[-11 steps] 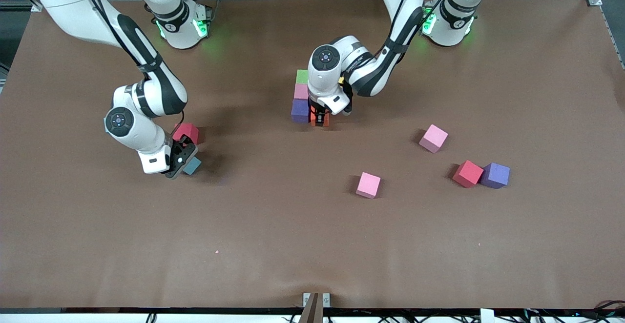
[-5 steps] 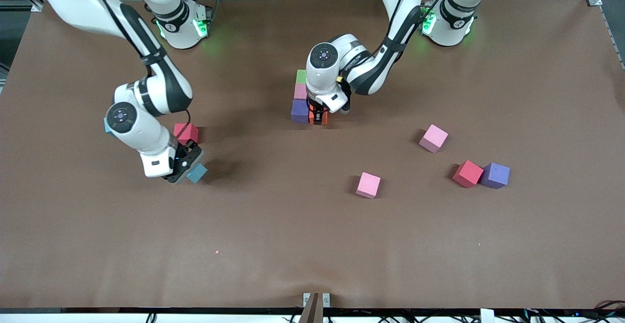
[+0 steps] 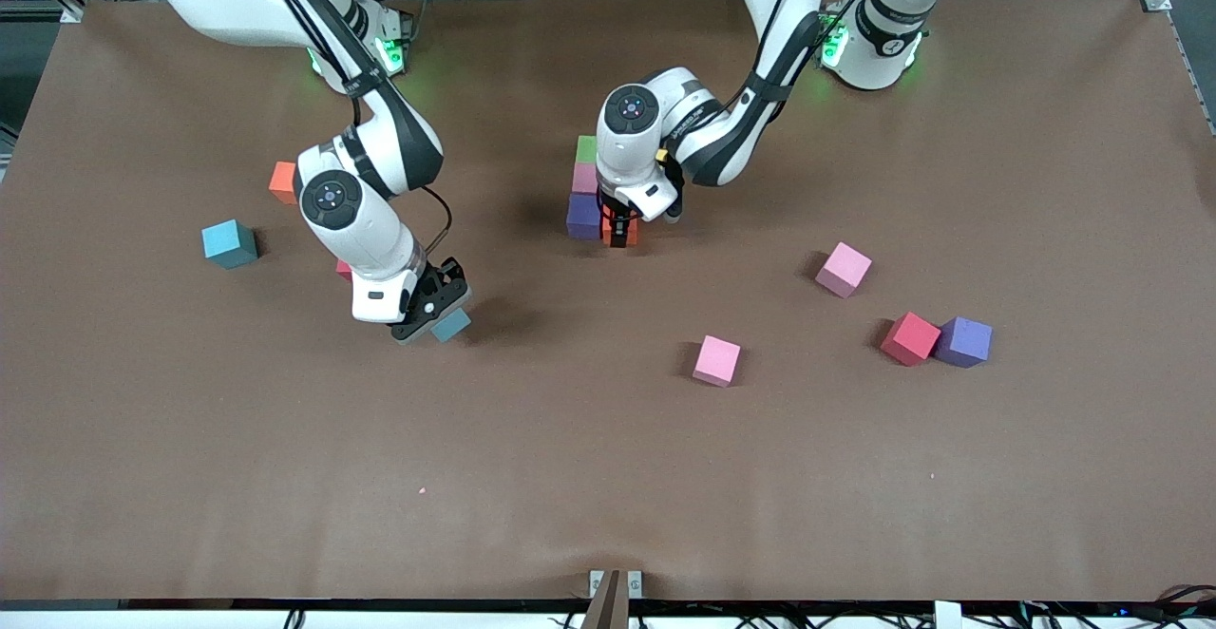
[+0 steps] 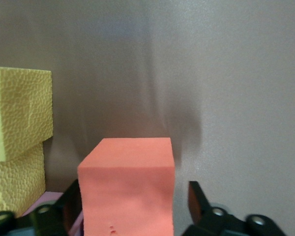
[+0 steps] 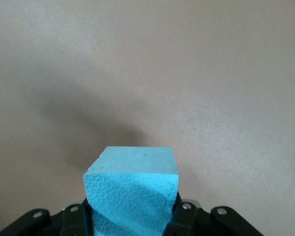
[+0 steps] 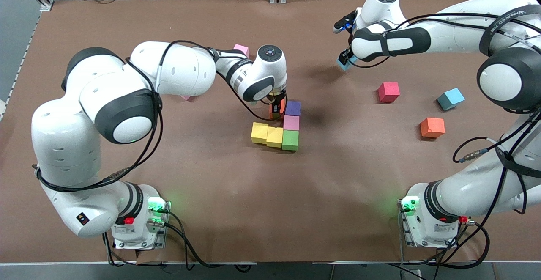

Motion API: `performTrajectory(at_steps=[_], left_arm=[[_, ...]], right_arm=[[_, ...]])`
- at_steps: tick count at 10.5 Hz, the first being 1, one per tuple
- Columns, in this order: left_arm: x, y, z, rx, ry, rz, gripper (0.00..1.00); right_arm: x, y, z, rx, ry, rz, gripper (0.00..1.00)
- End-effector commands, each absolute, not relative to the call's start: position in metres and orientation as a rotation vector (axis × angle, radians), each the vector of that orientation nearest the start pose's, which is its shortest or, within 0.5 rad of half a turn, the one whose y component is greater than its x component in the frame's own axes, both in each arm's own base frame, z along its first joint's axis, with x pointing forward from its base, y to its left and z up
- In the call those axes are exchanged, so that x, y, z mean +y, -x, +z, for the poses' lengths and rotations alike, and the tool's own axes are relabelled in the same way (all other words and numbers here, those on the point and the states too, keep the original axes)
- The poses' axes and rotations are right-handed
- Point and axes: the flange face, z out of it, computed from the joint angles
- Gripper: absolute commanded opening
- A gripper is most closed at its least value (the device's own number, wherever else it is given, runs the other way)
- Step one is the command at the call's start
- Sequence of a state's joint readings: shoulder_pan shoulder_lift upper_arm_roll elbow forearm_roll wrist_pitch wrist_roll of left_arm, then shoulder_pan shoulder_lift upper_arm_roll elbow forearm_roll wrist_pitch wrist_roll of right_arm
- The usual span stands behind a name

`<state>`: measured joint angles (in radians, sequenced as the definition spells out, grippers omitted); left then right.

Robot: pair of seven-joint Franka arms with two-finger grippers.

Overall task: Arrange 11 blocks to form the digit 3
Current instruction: 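Place the cyan cube below blue with the right gripper while the left withdraws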

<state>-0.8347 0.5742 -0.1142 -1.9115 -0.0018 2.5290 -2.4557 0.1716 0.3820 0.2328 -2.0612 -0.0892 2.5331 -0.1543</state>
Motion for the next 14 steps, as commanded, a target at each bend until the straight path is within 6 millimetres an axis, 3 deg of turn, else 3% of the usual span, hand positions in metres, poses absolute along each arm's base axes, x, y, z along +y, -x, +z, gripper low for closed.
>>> performTrajectory(at_steps=[1,3,6,8,11,14], left_arm=[[-0.514,-0.373,0.219,-2.228,2.305,0.083,1.00],[-0.513,-0.371,0.243,-2.213,2.318,0.073,1.00],[-0.505,-0.369,0.281,-2.168,2.350,0.053,1.00],[-0.488,-0.371,0.306,-2.117,2.428,0.038,1.00],[-0.453,-0.397,0.347,-2.021,2.538,0.004,1.00],[-0.404,-0.460,0.369,-1.885,2.666,-0.038,1.00]], right_arm=[[0.281,-0.535,0.261,-0.628,3.021,-0.123,0.16],[0.322,-0.515,0.253,-0.279,3.056,-0.103,0.16],[0.380,-0.494,0.240,-0.028,3.048,-0.068,0.16],[0.404,-0.486,0.233,0.099,3.036,-0.052,0.16],[0.441,-0.472,0.221,0.229,3.020,-0.027,0.16],[0.453,-0.458,0.209,0.210,3.031,-0.007,0.16]])
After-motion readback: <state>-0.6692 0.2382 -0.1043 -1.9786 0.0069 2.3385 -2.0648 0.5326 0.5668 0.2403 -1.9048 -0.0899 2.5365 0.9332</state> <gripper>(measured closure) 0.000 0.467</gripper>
